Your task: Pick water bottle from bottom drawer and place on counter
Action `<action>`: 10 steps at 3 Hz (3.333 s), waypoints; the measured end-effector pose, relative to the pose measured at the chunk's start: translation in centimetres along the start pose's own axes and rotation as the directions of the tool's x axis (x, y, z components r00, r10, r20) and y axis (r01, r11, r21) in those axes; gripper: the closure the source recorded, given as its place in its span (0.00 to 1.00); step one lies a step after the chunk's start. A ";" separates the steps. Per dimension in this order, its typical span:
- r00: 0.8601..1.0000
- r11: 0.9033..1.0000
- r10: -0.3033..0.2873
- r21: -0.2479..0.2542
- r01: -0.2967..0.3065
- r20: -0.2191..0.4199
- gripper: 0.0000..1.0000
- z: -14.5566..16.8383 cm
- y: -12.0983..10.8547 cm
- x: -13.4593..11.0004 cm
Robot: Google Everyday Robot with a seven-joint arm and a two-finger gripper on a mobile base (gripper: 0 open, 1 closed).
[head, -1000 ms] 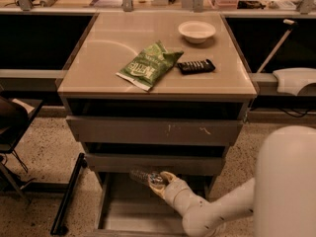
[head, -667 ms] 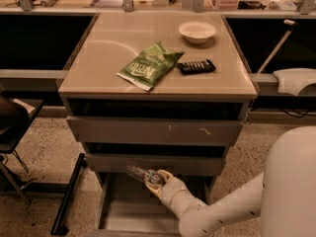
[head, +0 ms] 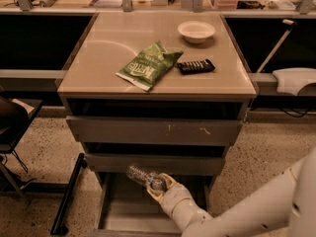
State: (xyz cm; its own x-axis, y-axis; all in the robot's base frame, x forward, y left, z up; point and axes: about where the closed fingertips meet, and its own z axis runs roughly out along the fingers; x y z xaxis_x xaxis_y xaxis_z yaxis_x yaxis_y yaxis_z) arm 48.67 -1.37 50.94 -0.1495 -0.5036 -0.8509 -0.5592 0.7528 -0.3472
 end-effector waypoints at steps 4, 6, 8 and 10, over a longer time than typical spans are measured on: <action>0.969 0.920 -0.238 0.303 0.247 -0.068 1.00 -13.2 -9.0 -4.3; 0.944 0.764 -0.255 0.555 0.330 -0.212 1.00 -20.7 -19.9 -14.0; 0.903 0.542 -0.377 0.741 0.396 -0.206 1.00 -27.4 -23.8 -29.0; 0.901 0.548 -0.392 0.739 0.393 -0.188 1.00 -24.3 -25.4 -29.9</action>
Offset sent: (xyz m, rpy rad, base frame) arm -0.0311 -0.0353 0.0558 -0.1248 -0.1365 -0.0537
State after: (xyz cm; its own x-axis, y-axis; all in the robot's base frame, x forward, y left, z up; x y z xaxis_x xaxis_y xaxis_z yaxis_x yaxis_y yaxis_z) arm 47.50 -15.72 94.72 -0.0693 -0.8281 -0.5562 0.2378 0.5278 -0.8154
